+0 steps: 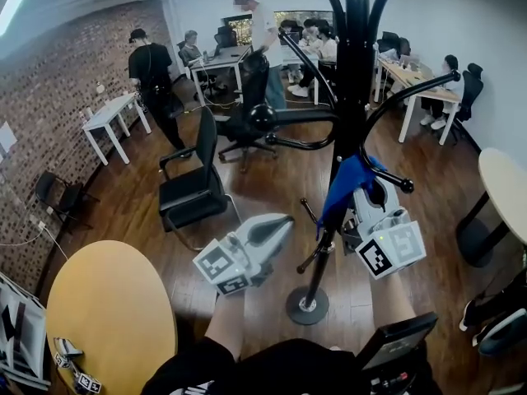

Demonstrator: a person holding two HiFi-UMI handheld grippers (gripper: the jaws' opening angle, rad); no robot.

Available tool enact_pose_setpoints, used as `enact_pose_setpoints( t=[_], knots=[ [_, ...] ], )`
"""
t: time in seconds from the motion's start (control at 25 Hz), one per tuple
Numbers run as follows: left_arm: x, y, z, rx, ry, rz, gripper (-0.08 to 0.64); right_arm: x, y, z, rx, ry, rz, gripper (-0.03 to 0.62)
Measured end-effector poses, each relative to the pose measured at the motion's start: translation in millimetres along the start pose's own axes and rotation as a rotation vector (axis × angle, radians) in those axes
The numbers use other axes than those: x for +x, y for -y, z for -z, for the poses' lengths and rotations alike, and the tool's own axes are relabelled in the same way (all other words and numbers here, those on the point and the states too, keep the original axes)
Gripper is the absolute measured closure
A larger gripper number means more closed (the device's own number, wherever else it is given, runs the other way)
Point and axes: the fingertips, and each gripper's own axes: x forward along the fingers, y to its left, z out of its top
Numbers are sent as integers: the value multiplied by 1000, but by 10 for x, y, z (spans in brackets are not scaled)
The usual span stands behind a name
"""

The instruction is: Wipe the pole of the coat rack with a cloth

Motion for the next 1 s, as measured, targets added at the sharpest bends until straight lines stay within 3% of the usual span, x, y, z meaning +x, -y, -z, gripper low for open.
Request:
enact_pose_setpoints(
  t=[0.28, 0.56, 0.72, 0.88, 1.0],
  knots=[
    [-30, -160, 89, -17, -16, -9, 560, -506, -118, 1068, 136, -134, 56, 569],
    [198, -334, 283, -7, -106, 23, 560, -855, -165, 1821, 274, -280, 74, 569],
    [223, -424, 439, -21, -110, 116, 560, -875, -536, 2316, 277, -413, 42, 569],
    [255, -543, 580, -51, -107, 248, 560, -888, -496, 2734, 301, -508, 165, 569],
    [174, -616, 594, -93, -90, 356, 560, -935, -528, 2715, 359, -554, 201, 569]
  ],
)
